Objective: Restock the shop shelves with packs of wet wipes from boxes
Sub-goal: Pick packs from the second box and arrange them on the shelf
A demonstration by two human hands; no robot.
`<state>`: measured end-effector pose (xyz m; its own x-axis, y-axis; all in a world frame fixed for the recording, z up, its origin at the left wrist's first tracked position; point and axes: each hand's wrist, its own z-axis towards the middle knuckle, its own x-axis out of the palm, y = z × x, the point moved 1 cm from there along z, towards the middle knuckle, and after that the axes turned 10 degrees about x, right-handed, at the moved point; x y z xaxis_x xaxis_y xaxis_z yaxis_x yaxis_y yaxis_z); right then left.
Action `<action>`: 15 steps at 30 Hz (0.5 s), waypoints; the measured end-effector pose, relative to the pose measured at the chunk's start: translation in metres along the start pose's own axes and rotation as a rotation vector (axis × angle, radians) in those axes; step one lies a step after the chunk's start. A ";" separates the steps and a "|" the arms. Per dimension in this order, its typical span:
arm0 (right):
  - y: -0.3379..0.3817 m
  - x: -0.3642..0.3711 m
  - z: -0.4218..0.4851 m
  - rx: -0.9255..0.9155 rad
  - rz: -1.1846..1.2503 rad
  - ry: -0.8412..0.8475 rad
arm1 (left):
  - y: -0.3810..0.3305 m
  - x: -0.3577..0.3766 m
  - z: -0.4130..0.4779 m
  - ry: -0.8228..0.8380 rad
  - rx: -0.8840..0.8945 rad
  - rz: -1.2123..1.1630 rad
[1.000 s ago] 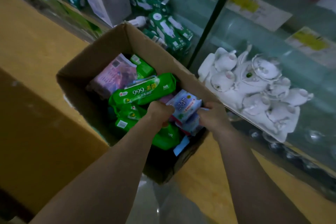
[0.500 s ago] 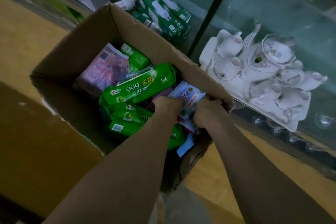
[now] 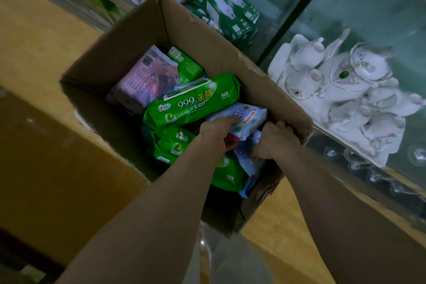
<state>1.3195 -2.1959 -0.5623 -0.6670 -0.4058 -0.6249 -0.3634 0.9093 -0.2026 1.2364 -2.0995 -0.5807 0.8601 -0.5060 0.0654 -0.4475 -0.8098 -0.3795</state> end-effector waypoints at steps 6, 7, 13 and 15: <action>-0.002 -0.001 -0.012 -0.019 0.502 -0.041 | -0.005 -0.028 -0.030 0.004 0.098 -0.221; -0.004 -0.002 -0.016 -0.007 0.575 -0.052 | -0.006 -0.030 -0.036 -0.021 0.133 -0.252; -0.010 -0.020 -0.053 0.036 1.169 -0.179 | -0.012 -0.059 -0.083 -0.214 0.344 -0.243; -0.007 -0.028 -0.070 0.027 1.296 -0.174 | -0.014 -0.066 -0.098 -0.272 0.395 -0.206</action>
<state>1.2954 -2.1972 -0.4907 -0.4274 0.7757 -0.4643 0.4897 0.6303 0.6024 1.1618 -2.0832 -0.4896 0.9766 -0.2099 -0.0464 -0.1805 -0.6840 -0.7068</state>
